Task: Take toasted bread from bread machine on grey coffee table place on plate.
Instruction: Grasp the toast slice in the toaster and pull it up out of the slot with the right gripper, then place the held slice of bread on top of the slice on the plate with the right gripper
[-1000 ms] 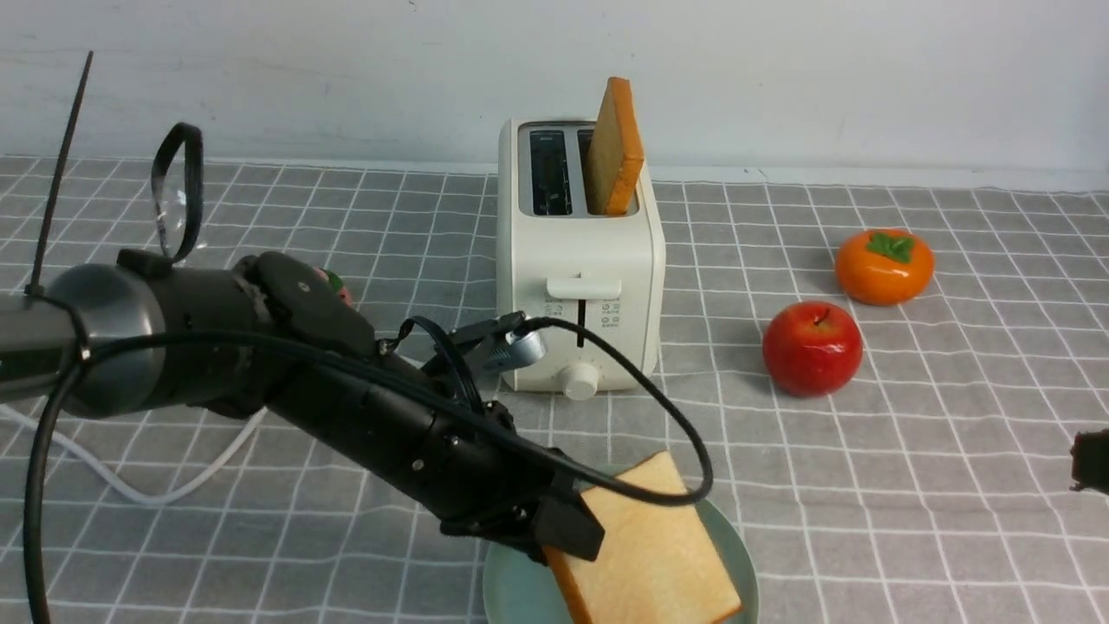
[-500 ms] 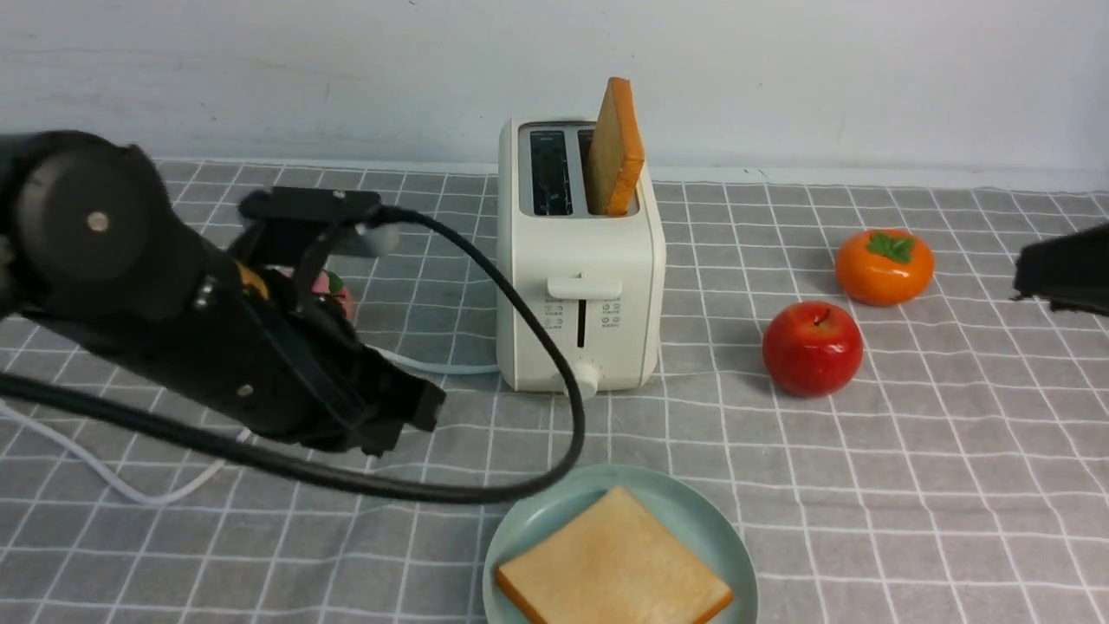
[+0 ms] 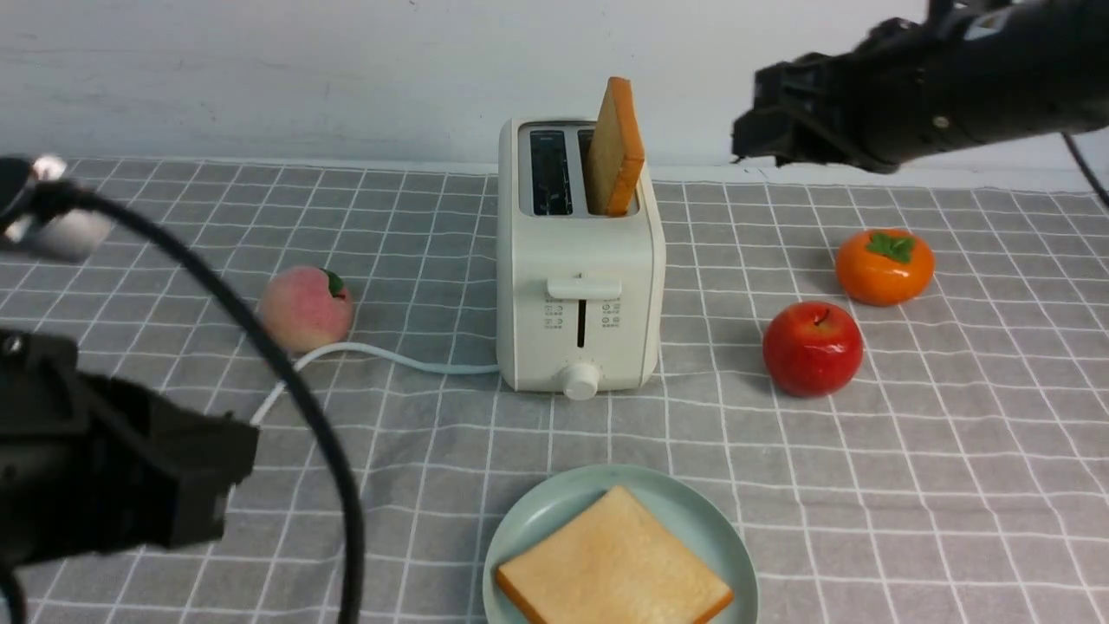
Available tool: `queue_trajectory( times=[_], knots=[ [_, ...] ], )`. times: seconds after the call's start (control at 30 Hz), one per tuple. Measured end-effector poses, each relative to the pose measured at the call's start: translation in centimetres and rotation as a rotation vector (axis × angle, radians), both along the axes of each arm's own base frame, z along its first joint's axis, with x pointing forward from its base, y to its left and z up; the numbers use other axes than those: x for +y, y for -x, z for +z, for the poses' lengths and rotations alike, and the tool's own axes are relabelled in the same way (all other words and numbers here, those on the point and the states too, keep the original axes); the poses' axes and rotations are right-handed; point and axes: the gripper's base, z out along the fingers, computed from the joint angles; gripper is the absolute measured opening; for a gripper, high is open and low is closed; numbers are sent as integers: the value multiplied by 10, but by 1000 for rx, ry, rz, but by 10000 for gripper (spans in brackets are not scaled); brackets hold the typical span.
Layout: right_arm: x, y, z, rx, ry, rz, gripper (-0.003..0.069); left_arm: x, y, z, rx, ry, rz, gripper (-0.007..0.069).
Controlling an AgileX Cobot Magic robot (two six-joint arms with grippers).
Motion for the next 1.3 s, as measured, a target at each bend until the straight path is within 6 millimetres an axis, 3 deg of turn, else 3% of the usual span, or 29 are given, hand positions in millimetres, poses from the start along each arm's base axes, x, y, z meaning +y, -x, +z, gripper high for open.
queue_trajectory(
  times=[0.27, 0.33, 0.43, 0.53, 0.63, 0.67, 0.77, 0.9, 0.93, 1.0, 1.03, 1.1, 1.23, 1.3],
  knots=[
    [38, -69, -28, -10, 5, 29, 463, 21, 41, -35, 23, 40, 78, -14],
    [45, -88, -42, -7, 7, 26, 475, 28, 49, -36, 13, 28, 116, -14],
    [50, -101, -55, 1, 10, 26, 467, 36, 55, -36, 5, 17, 166, -14],
    [53, -109, -65, 17, 29, 36, 354, 46, 63, -38, 9, -16, 239, -14],
    [51, -106, -61, 13, 68, 49, 115, 51, 66, -39, 11, -28, 269, -14],
    [51, -106, -60, 10, 76, 50, 104, 51, 67, -39, 12, -30, 271, -14],
    [44, -97, -40, -38, 137, 56, 84, 52, 67, -39, 12, -36, 276, -14],
    [23, -54, 35, -173, 212, 56, 90, 53, 67, -39, 2, -41, 278, -14],
    [23, -54, 34, -169, 217, 58, 90, 53, 67, -39, 2, -41, 278, -14],
    [8, -13, 81, -216, 228, 68, 90, 53, 67, -38, -7, -38, 278, -14],
    [5, -6, 88, -226, 226, 68, 90, 53, 67, -38, -9, -37, 278, -14],
    [-9, 30, 116, -220, 238, 86, 90, 52, 66, -37, -18, -32, 277, -14],
    [-29, 64, 126, -96, 285, 124, 90, 52, 65, -36, -31, -25, 276, -14],
    [-33, 68, 120, -25, 292, 143, 90, 52, 65, -36, -32, -25, 276, -14]
  ],
)
